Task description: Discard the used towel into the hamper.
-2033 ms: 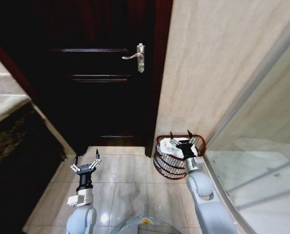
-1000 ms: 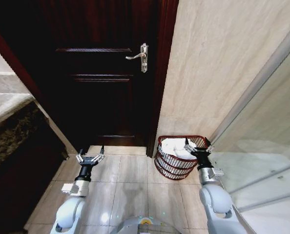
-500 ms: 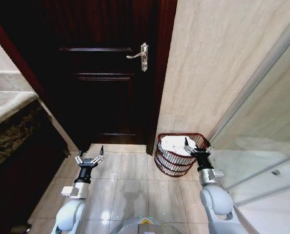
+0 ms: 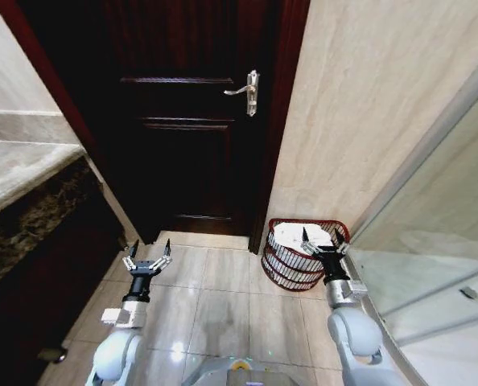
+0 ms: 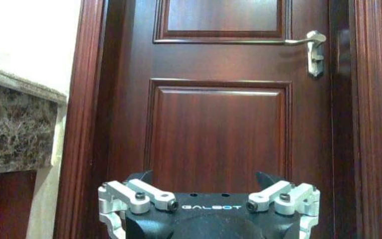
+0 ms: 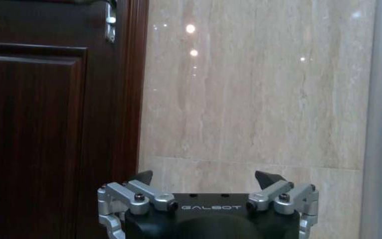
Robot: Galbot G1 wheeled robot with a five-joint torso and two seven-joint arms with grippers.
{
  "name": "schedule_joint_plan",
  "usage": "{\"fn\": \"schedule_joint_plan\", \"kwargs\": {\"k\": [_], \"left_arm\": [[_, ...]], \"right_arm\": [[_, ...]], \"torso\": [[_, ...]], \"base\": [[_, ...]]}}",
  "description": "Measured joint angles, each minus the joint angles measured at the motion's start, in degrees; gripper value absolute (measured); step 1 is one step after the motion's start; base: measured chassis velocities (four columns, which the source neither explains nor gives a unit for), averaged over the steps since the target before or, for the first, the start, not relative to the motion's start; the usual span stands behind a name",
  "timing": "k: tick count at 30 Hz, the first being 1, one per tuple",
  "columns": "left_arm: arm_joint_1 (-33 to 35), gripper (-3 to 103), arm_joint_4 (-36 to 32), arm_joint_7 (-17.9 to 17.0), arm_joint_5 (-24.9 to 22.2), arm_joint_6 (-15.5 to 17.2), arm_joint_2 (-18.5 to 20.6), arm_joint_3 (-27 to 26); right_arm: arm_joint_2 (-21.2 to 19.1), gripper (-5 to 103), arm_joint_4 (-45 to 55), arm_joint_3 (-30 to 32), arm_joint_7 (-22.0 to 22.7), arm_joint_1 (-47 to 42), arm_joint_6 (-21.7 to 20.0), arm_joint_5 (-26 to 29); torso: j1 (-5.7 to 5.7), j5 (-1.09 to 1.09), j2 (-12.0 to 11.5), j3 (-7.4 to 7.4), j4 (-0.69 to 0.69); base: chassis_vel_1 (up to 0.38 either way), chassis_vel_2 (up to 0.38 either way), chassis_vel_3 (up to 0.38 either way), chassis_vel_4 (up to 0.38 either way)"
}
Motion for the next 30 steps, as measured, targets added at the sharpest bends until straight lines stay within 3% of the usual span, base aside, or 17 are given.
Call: {"fn": "schedule_joint_plan", "kwargs": {"k": [11,24,30], "left_arm": [[-0.39,100,-0.14,1.09,2.59,1.47,-0.25,0.24],[-1.73,100,-0.21,-1.86,6.01,0.69,-1.5,0.21],[2.03,100,-4.2,-1.26,3.72,6.04,1.86,0.56]], "right_arm": [[0.11,100,-0.41,0.6,0.04,-0.05,0.92,-0.03],[-0.09,100,0.3,0.76,0.04,0.33,1.03,-0.09],[-1.34,100,1.19,2.23,0.62,1.6,-0.93,0.97]], "torso": [[0.0,0.0,-0.01,0.0,0.0],[0.61,0.0,1.55,0.95,0.0],[1.33,0.01,3.31,1.97,0.01]], "base": [[0.0,0.0,0.0,0.0],[0.0,0.0,0.0,0.0],[0.0,0.0,0.0,0.0]]}}
